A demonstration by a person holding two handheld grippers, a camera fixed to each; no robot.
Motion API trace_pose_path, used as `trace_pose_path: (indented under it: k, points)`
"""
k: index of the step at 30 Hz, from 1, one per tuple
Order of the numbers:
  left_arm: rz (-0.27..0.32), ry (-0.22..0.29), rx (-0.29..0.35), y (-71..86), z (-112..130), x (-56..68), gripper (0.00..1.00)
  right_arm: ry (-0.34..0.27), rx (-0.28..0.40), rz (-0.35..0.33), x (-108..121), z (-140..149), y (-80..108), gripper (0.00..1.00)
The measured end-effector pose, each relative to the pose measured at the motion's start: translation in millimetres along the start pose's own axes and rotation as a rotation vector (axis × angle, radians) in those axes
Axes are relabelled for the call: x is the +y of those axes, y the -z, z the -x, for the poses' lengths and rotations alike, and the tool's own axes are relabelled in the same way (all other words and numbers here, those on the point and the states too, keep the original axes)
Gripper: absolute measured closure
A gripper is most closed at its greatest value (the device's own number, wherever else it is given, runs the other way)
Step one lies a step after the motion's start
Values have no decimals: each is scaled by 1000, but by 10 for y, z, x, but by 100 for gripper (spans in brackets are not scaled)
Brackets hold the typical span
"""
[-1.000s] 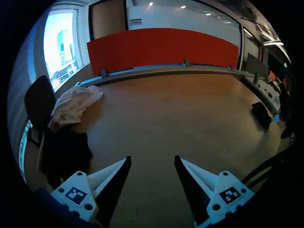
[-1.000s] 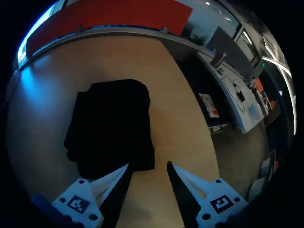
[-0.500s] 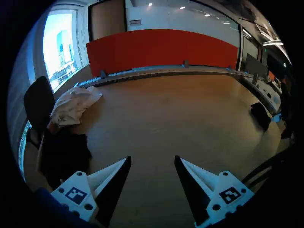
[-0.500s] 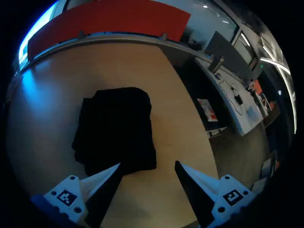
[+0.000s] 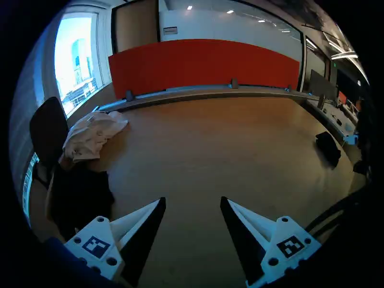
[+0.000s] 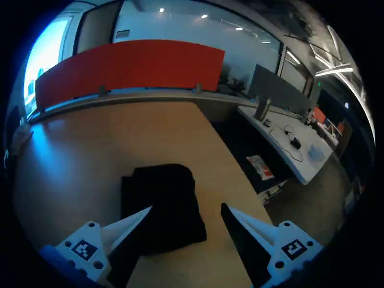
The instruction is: Fold towel
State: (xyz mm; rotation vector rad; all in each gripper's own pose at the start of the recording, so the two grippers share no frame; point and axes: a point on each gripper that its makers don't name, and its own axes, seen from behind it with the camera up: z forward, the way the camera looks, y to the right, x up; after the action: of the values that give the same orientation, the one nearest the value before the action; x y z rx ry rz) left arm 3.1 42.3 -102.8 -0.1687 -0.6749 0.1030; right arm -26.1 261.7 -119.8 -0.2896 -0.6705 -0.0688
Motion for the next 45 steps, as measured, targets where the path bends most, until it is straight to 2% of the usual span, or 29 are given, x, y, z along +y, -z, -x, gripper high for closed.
trace_pose_path:
  k: [15, 21, 30, 39, 45]
  points:
    - [-11, 19, 24, 4, -89, -40, 16, -149, 303, -11, -87, -778, 223, 0]
    - [-17, 24, 44, -14, -164, -58, 16, -189, 358, -39, -135, -967, 271, 0]
    - [-33, 35, 91, -26, -316, -106, 16, -164, 400, -91, -373, -1201, 339, 1]
    - [-65, 55, 214, 35, -649, -233, 16, -123, 454, -171, -737, -1452, 509, 0]
    - [-78, 60, 269, 66, -817, -272, 16, -92, 480, -195, -882, -1573, 590, 1]
